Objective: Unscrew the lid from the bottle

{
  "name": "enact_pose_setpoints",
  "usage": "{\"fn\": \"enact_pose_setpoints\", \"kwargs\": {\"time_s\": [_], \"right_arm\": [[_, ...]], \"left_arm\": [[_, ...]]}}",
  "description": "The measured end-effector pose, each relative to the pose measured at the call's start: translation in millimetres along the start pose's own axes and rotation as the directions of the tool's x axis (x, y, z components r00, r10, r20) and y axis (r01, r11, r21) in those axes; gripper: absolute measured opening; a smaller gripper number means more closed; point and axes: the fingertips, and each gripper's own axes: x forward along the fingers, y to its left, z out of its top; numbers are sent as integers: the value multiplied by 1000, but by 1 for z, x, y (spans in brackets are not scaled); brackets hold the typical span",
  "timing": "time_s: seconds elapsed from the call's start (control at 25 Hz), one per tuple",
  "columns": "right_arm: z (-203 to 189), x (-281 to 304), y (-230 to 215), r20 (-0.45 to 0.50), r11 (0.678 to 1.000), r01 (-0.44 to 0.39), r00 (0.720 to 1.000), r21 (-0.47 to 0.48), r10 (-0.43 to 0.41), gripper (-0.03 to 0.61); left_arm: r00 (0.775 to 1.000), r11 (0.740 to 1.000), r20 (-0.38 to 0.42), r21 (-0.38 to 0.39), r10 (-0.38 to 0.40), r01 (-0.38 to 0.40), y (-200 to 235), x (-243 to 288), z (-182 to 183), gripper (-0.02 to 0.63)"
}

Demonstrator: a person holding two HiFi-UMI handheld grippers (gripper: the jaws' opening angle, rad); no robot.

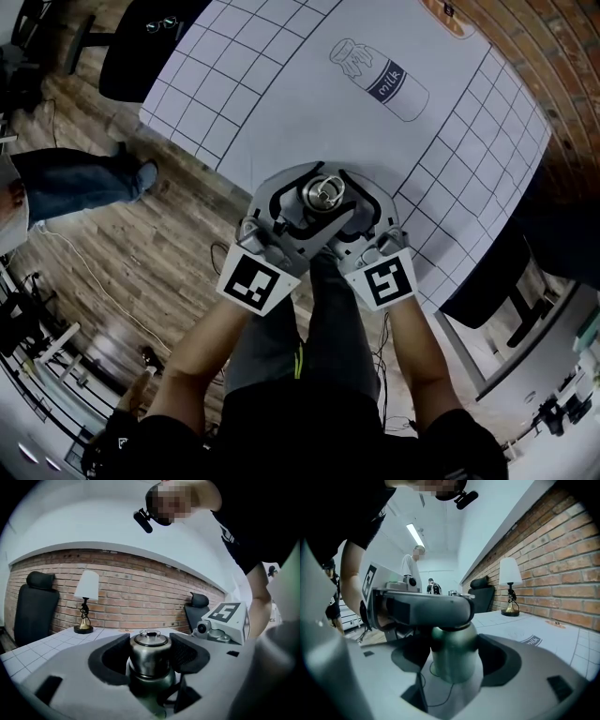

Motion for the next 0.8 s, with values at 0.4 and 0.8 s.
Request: {"fn": "enact_pose_setpoints", "kwargs": {"time_s": [0.4,0.8], "right_arm": [[-3,-1,-1,-40,1000,16,999,3,-16,302],[4,-45,-10,-87,995,102,991,21,-100,302]], "left_arm": [[1000,1000,0,17,-10,10,0,2,1,270],[1000,999,15,18,-27,27,0,-2,17,270]]}}
